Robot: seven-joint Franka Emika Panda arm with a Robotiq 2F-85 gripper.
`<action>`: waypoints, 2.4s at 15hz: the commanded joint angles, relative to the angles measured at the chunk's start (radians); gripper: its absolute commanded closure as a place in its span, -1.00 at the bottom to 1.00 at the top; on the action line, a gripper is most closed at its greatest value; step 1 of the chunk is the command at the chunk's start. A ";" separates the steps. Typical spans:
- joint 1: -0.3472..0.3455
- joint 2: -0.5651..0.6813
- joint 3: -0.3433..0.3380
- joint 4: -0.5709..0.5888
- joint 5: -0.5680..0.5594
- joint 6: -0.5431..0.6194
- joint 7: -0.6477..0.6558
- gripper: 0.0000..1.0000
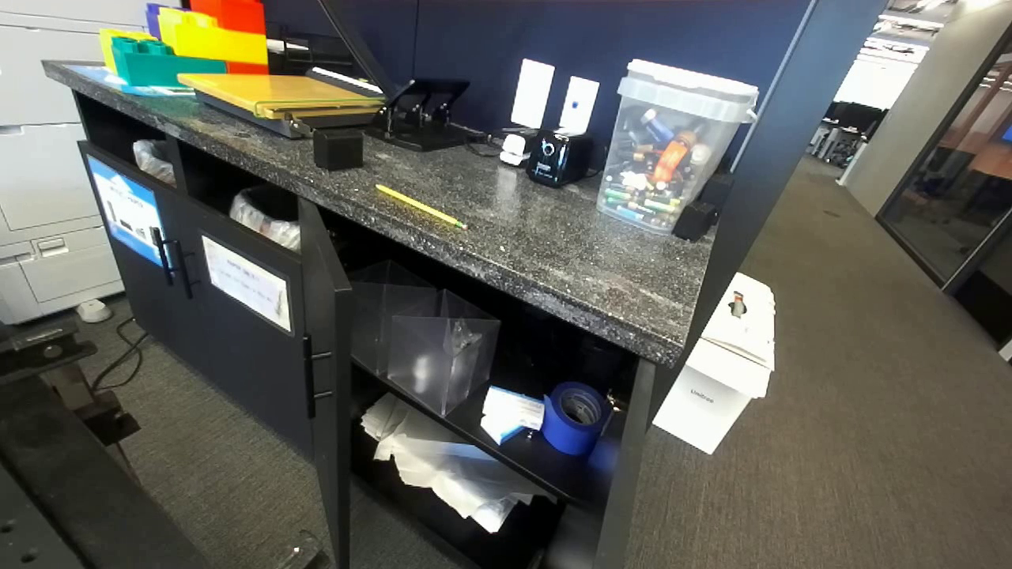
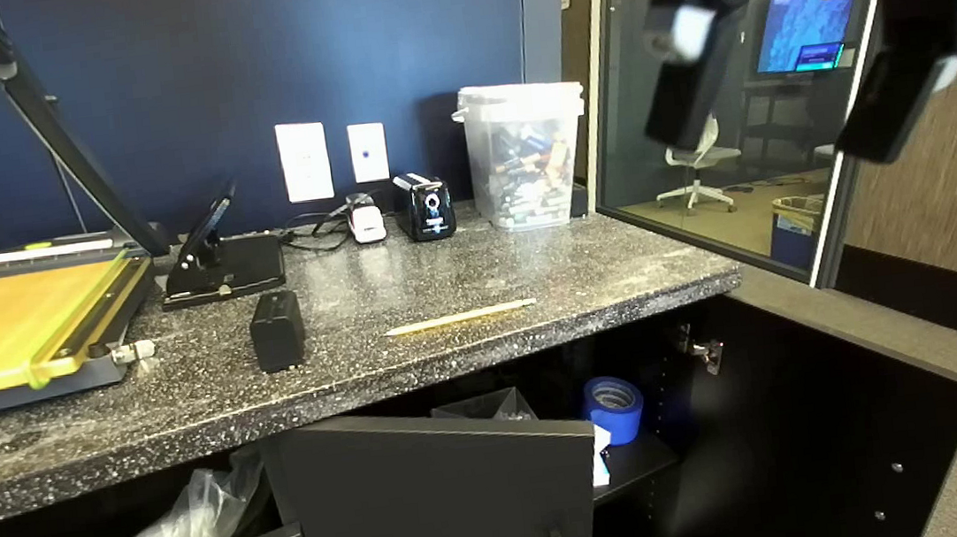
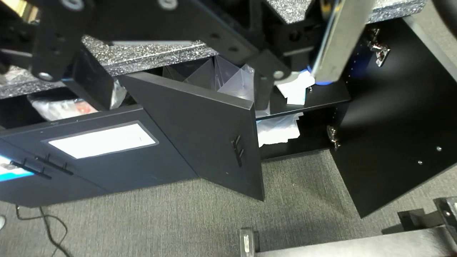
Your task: Close the left door of the cabinet
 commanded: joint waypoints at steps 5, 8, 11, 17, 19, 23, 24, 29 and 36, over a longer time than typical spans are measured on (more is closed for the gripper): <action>-0.040 0.517 0.022 0.238 -0.167 0.225 0.238 -1.00; 0.020 0.713 -0.053 0.365 -0.276 0.260 0.340 -1.00; 0.085 0.910 -0.121 0.516 -0.265 0.240 0.356 -1.00; 0.136 1.242 -0.161 0.834 -0.173 0.160 0.312 -1.00; 0.147 1.310 -0.172 0.913 -0.157 0.145 0.318 -1.00; 0.180 1.374 -0.217 1.010 -0.147 0.168 0.345 -1.00; 0.191 1.383 -0.230 1.026 -0.149 0.174 0.353 -1.00; 0.241 1.425 -0.290 1.087 -0.171 0.187 0.393 -1.00; 0.442 1.539 -0.502 1.113 -0.257 0.391 0.567 -1.00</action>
